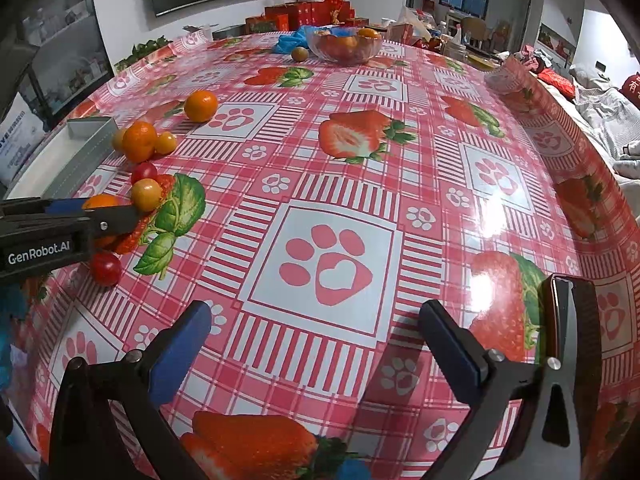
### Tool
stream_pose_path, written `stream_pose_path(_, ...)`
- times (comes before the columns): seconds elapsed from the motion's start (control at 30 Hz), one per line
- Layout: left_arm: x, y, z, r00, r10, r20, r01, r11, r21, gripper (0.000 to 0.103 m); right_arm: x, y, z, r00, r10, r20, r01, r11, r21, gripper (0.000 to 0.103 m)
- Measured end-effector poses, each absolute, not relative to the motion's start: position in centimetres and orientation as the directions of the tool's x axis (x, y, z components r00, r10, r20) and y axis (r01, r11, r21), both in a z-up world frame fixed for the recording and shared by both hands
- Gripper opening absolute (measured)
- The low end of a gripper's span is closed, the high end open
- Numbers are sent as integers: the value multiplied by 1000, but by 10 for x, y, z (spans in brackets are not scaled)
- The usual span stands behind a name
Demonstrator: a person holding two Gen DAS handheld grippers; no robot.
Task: Organize fruits
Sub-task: 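Move both open tools back over the fruit on the tablecloth, then grasp a mandarin orange with the left tool while the right tool grasps a red cherry tomato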
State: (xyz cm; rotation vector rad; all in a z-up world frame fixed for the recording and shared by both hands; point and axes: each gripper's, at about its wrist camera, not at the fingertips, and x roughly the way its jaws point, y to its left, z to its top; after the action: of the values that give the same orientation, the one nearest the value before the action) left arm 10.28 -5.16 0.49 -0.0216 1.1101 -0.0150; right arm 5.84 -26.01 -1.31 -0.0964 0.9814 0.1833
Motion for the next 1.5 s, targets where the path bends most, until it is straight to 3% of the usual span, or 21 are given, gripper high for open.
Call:
stream_pose_path(0.03,102,-50,5,447,-22,-894,3,1000,-23,42,58,-260,-13,542,110,-833,-198,980,1,103)
stream_pose_path(0.37,76,-26,4,462,-14,-887,-12,1000,-21,42,59,-254,-13,518,109,-849,-196,981,6,103)
stream_pose_path(0.73,43,-7,3,481,4,-877,-22,1000,-8,42,42,-192,-10,493,226,-840,-389,921,19,103)
stream_pose_path(1.0,11,6,2,490,4,-872,-43,999,-20,42,47,-163,-12,486,222,-845,-427,904,-9,100)
stream_pose_path(1.2,5,7,2,496,4,-868,-39,999,-18,42,51,-149,-6,493,236,-837,-445,896,-9,79)
stream_pose_path(1.3,5,8,1,500,3,-866,-42,999,-20,42,47,-145,-3,496,249,-832,-461,887,-10,50)
stream_pose_path(1.33,5,8,1,501,4,-865,-42,999,-20,42,46,-144,-1,495,255,-830,-468,884,-7,29)
stream_pose_path(1.37,4,8,1,503,5,-864,-42,999,-19,42,45,-145,0,489,262,-832,-469,883,2,24)
stream_pose_path(1.5,3,7,2,508,7,-861,-45,999,-19,42,46,-159,1,455,324,-830,-455,885,97,24)
